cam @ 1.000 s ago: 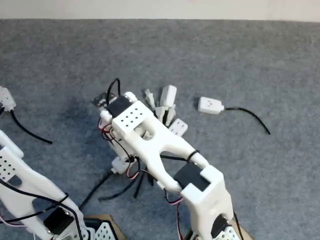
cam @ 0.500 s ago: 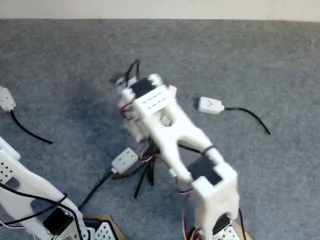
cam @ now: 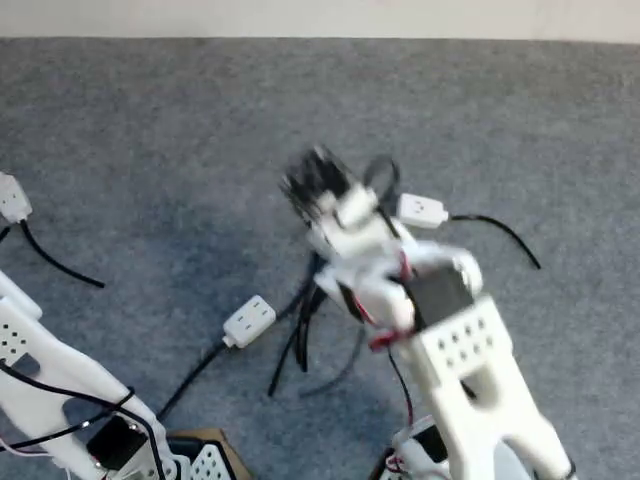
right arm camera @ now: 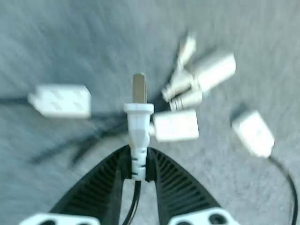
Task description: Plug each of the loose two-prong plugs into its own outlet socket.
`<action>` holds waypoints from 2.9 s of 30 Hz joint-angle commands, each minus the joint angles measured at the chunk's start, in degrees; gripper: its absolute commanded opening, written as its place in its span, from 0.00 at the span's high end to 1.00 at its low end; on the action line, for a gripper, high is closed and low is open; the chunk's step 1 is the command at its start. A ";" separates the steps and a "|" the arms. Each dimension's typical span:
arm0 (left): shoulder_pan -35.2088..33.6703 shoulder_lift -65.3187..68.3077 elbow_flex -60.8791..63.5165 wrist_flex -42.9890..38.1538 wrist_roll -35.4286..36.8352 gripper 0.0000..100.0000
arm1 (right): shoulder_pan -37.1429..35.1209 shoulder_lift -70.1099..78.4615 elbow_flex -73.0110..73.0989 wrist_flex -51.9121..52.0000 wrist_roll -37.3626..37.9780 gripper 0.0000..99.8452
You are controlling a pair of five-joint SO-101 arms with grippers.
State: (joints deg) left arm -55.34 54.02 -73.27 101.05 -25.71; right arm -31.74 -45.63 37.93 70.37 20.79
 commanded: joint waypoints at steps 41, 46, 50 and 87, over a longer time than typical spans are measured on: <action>48.57 -84.53 121.80 -41.05 11.08 0.62 | 13.58 13.05 32.13 -24.66 4.22 0.99; 48.48 -83.56 121.27 -41.05 11.08 0.62 | 13.58 12.44 31.25 -18.24 4.57 0.99; 48.48 -83.38 115.74 -40.26 11.16 0.62 | 13.67 12.44 25.36 -11.91 3.52 0.99; 59.12 -114.33 122.42 -31.91 0.44 0.57 | -13.41 -10.86 37.14 -47.34 -10.37 0.99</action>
State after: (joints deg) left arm 2.24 -49.89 40.22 73.80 -25.19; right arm -44.66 -54.68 75.56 22.73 10.95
